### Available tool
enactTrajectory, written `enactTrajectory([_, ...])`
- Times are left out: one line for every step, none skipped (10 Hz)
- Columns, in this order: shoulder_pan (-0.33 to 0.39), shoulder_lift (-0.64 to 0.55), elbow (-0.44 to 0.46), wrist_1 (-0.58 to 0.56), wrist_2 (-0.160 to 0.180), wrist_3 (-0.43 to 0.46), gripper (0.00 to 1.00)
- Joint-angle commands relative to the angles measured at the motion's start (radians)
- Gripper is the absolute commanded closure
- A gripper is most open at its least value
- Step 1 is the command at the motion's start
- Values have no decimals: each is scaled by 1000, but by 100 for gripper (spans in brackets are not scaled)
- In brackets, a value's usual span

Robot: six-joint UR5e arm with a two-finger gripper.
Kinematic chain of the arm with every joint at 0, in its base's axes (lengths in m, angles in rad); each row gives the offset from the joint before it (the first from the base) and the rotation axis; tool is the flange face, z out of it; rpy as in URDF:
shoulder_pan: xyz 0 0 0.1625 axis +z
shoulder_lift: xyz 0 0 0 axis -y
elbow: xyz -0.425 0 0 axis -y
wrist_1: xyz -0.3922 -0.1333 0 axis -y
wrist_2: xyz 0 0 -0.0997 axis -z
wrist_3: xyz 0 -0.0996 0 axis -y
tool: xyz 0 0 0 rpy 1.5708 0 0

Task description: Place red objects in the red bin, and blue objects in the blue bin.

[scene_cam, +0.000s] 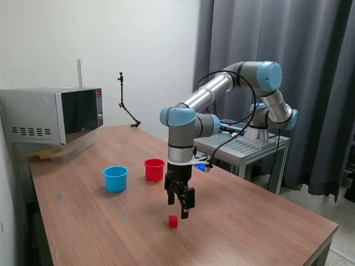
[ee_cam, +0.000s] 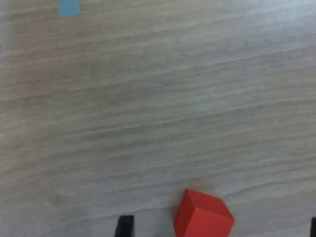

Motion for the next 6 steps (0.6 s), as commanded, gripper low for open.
enactTrajectory([0, 11, -11, 0, 0, 0, 0])
enactTrajectory([0, 17, -14, 0, 0, 1, 0])
enactTrajectory([0, 22, -17, 0, 0, 4, 0])
enactTrajectory([0, 25, -19, 0, 0, 9, 0])
enactTrajectory([1, 31, -23, 0, -1, 13, 0])
enactTrajectory([1, 35, -32, 0, -1, 21, 0])
